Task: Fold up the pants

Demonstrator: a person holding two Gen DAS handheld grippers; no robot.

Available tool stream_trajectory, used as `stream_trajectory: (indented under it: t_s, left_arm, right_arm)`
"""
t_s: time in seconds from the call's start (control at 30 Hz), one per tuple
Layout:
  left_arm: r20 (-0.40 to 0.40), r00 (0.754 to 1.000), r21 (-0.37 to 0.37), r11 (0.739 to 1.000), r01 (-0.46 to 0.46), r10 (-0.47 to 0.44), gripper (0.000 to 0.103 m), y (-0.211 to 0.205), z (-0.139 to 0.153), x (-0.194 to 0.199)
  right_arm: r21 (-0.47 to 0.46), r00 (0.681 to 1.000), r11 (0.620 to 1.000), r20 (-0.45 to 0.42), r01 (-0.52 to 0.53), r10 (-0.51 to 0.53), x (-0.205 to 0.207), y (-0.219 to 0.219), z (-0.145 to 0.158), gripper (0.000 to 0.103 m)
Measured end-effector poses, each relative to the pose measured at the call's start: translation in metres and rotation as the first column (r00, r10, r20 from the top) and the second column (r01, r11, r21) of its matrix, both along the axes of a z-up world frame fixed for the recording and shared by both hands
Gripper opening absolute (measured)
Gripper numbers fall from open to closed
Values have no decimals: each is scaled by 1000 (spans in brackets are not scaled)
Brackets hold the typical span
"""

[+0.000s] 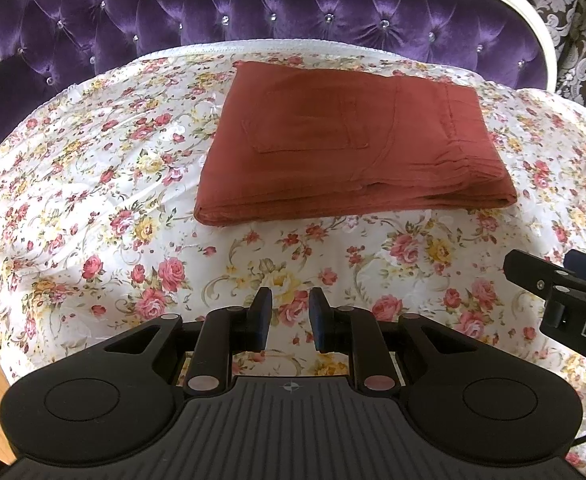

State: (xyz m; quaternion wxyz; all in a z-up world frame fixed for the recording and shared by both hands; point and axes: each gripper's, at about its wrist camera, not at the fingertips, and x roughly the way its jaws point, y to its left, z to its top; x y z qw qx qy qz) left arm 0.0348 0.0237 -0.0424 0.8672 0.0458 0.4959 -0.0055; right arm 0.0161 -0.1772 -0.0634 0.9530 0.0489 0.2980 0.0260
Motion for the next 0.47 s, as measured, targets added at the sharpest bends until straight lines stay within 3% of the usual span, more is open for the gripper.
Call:
stream_trajectory:
  t_s: [0.47]
  left_arm:
    - [1,1000,11,1000,12,-12,21,0,-3,5]
  right_arm:
    - [6,1000,1000,-12,3,-3,6,-2,-3,73]
